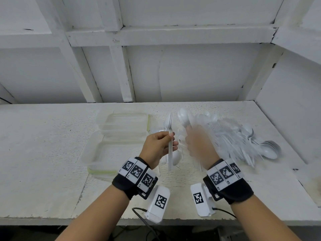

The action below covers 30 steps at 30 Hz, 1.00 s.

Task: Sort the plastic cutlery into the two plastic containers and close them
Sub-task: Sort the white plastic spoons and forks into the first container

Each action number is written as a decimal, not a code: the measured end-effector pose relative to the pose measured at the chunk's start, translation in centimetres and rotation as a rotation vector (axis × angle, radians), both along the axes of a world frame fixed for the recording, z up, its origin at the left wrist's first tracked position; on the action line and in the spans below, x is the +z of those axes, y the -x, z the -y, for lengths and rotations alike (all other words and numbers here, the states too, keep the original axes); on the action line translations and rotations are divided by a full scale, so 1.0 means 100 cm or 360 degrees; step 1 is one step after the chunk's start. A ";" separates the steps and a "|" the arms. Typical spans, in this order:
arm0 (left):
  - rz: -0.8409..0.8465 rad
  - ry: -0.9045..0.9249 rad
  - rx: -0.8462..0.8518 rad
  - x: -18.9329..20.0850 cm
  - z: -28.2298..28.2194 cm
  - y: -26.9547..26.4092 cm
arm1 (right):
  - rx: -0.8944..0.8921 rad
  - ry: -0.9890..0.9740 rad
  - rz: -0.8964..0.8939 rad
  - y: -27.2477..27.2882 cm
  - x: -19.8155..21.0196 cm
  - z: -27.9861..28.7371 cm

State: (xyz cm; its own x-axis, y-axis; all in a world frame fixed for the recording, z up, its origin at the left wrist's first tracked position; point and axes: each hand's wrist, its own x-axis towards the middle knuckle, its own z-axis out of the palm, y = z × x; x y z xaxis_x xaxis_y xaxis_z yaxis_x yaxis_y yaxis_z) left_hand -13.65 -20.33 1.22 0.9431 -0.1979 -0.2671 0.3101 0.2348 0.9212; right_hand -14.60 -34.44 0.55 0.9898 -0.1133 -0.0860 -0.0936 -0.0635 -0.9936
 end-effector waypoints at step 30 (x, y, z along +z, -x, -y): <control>0.0001 -0.0060 0.0103 -0.003 0.006 0.004 | -0.0273 0.0344 0.0197 0.001 -0.005 -0.009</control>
State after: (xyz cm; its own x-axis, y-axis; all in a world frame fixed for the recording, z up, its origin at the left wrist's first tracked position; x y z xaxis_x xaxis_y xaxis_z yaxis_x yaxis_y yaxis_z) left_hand -14.00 -20.92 0.89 0.9538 -0.1264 -0.2725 0.2948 0.2196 0.9300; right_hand -14.67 -33.57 0.01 0.9561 -0.2823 0.0788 0.0000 -0.2687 -0.9632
